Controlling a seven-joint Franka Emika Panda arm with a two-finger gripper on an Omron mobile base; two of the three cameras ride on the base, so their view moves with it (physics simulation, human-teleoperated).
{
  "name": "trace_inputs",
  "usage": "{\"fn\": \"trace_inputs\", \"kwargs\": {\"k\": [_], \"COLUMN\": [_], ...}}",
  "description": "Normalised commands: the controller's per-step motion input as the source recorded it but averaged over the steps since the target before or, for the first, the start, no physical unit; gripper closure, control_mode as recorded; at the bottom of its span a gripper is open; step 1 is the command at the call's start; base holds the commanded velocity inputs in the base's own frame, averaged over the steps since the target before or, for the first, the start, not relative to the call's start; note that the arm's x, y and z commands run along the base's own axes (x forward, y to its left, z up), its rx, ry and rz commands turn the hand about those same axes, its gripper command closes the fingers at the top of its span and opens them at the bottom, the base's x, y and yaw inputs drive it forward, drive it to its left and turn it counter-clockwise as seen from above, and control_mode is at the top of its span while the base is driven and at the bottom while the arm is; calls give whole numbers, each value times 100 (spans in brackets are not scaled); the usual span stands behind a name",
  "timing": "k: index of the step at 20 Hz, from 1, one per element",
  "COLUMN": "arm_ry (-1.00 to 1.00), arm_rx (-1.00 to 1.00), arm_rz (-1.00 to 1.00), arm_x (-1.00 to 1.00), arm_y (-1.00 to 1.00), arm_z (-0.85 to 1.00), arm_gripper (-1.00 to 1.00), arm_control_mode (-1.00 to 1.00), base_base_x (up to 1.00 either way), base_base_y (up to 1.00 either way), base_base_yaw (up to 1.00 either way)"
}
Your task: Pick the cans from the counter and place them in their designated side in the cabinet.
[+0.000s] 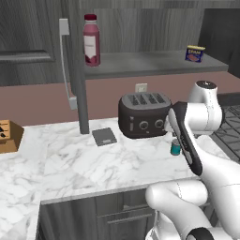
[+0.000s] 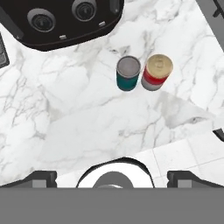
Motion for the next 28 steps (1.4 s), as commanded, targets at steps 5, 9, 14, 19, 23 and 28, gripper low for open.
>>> {"fn": "trace_inputs", "kwargs": {"k": [5,9,14,19,23,28], "arm_ry": [0,0,0,0,0,-3], "arm_rx": [0,0,0,0,0,0], "arm_rz": [-11,-11,-10,-10,-10,-11], "arm_x": [0,0,1,2,0,0], "arm_y": [0,0,0,0,0,0], "arm_z": [-3,-3,-5,-6,-7,-7], "arm_gripper": [-100,-100,-100,-100,-100,-100], "arm_control_mode": [-100,-100,-100,-100,-100,-100], "base_base_x": [0,0,0,0,0,0], "base_base_y": [0,0,0,0,0,0], "base_base_yaw": [0,0,0,0,0,0]}}
